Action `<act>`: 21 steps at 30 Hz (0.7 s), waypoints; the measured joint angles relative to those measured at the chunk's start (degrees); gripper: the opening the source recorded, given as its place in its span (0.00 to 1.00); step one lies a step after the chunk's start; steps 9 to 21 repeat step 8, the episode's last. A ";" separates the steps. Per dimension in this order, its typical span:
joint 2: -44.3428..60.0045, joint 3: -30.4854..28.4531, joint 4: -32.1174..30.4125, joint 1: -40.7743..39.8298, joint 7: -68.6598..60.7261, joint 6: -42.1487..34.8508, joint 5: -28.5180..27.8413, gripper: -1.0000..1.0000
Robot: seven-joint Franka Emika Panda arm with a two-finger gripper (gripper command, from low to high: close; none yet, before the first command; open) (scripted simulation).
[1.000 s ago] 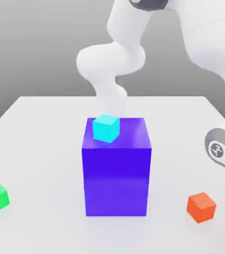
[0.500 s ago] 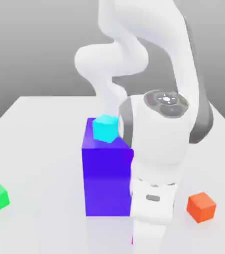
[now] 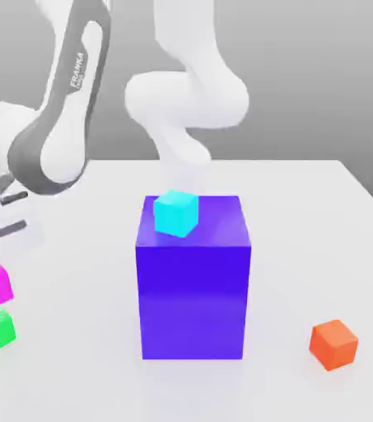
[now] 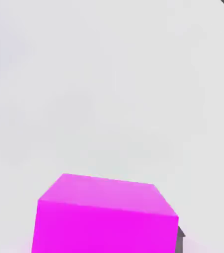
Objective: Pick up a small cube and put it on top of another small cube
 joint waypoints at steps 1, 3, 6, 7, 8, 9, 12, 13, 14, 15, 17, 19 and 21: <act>1.24 0.77 0.10 -0.82 -1.09 1.00 1.36 0.00; 3.93 2.62 0.34 -2.37 -3.41 3.04 4.46 0.00; 6.36 4.49 0.55 -3.84 -5.44 4.79 7.22 1.00; 6.36 4.49 0.55 -3.84 -5.44 4.79 7.22 1.00; 6.36 4.49 0.55 -3.84 -5.44 4.79 7.22 1.00; 6.36 4.49 0.55 -3.84 -5.44 4.79 7.22 1.00; 6.36 4.49 0.55 -3.84 -5.44 4.79 7.22 1.00; 6.36 4.49 0.55 -3.84 -5.44 4.79 7.22 1.00; 6.36 4.49 0.55 -3.84 -5.44 4.79 7.22 1.00; 6.36 4.49 0.55 -3.84 -5.44 4.79 7.22 1.00; 6.36 4.49 0.55 -3.84 -5.44 4.79 7.22 1.00; 6.36 4.49 0.55 -3.84 -5.44 4.79 7.22 1.00; 6.36 4.49 0.55 -3.84 -5.44 4.79 7.22 1.00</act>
